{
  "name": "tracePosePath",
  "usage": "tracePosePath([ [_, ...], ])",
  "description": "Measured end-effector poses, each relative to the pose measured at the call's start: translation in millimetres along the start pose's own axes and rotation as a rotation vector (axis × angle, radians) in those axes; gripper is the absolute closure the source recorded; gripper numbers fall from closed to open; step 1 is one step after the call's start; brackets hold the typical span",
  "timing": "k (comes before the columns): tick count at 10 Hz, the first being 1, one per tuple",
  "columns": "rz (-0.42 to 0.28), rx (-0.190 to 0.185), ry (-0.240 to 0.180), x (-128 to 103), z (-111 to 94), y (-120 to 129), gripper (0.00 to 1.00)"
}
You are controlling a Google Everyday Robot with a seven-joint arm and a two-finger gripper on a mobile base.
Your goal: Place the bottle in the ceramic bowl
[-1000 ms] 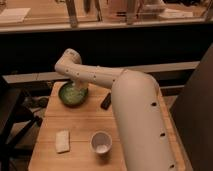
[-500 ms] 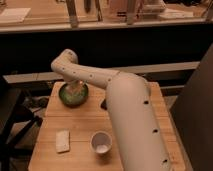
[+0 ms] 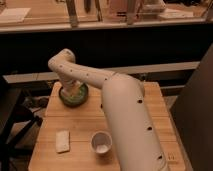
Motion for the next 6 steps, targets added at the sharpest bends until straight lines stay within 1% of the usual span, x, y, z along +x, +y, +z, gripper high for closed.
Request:
tracePosePath([
  [1,-0.016,-0.004,-0.040,-6.0,2.4,-1.0,0.98],
  [2,-0.020,-0.001,-0.062,-9.8,3.1,-2.5,0.96],
  [3,-0.011,-0.002,-0.059,-8.2,1.6,-1.4,0.87],
  [4,0.003,0.003,-0.010,1.2,-0.3,0.2,0.78],
  [5,0.011,0.006,0.032,9.5,-1.6,2.3,0.75],
  [6,0.010,0.006,0.038,10.7,-0.8,2.9,0.76],
])
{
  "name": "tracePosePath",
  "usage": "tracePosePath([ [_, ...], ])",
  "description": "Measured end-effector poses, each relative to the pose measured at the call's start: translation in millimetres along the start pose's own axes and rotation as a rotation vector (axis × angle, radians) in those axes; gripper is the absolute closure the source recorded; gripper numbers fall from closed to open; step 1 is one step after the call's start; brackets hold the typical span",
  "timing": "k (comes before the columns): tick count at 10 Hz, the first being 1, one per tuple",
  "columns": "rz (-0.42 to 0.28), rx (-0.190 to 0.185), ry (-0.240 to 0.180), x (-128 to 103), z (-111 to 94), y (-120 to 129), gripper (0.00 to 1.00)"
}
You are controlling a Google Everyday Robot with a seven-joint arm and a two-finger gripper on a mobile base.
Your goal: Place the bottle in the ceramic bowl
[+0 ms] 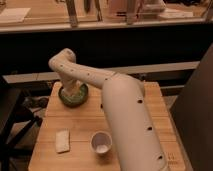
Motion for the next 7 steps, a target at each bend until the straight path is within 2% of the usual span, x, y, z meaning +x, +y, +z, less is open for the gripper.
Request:
tracePosePath([
  [1,-0.002,0.004,-0.025,-3.6,0.0,-2.2,0.83],
  [2,-0.005,0.003,-0.070,-10.3,-0.2,-3.5,0.90],
  [3,-0.002,0.005,-0.079,-7.7,-1.2,-3.6,0.91],
  [4,-0.002,0.000,-0.059,-3.6,-0.6,-0.2,0.87],
  [5,0.005,0.004,-0.018,2.8,-1.2,1.0,0.79],
  [6,0.006,0.006,0.008,4.3,-0.6,1.2,0.75],
  [7,0.009,0.010,0.002,2.5,-1.5,-1.0,0.76],
])
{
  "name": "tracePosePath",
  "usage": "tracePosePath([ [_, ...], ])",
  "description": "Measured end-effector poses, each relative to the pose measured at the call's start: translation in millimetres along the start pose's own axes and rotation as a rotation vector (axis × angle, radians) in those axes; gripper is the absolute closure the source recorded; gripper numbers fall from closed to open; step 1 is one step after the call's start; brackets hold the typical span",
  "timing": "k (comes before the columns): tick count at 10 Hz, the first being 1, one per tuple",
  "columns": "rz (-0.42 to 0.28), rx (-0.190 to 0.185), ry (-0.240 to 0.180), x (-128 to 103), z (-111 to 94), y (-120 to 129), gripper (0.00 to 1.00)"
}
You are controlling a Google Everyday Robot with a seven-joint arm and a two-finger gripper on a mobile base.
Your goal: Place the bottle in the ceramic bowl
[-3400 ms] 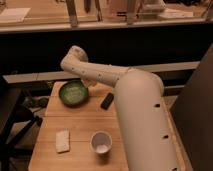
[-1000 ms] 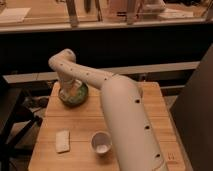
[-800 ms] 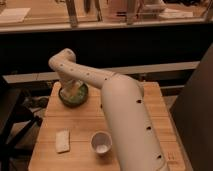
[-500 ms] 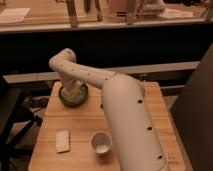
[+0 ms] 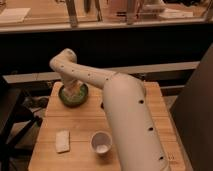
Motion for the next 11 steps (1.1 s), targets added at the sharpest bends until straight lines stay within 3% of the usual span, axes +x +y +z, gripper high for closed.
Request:
tracePosePath([
  [2,0.001,-0.002,-0.039,2.9,-0.4,2.6,0.91],
  [3,0.002,-0.002,-0.025,4.9,-0.3,4.4,0.91],
  [6,0.008,0.007,-0.005,5.5,-1.3,1.1,0.76],
  [9,0.010,0.007,0.000,9.6,-1.0,4.2,0.79],
  [11,0.007,0.009,0.005,9.4,-1.1,2.6,0.70],
])
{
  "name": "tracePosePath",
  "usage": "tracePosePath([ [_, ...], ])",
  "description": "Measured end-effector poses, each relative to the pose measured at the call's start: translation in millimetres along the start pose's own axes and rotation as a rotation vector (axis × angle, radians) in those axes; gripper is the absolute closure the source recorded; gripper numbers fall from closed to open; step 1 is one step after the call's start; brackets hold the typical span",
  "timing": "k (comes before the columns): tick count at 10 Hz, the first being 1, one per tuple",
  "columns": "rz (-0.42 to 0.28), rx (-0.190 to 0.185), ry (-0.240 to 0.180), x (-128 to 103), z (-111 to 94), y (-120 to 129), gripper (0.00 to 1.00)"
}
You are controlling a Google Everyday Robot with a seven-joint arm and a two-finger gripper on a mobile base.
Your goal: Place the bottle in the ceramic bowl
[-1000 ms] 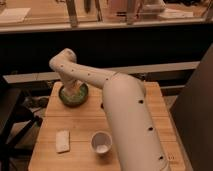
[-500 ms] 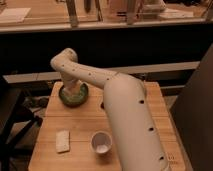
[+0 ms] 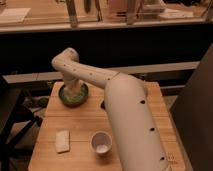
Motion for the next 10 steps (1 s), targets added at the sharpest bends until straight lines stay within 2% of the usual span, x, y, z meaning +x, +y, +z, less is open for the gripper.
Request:
tracePosePath([
  [2,0.004,0.001,0.002,2.0,0.0,0.8,0.54],
  [3,0.005,0.002,0.005,3.8,-0.3,1.7,0.52],
  [7,0.006,0.006,0.011,6.1,-0.5,1.1,0.53],
  [9,0.008,0.008,0.015,8.1,-0.7,1.5,0.59],
  [10,0.008,0.008,0.016,8.8,-0.5,1.8,0.57],
])
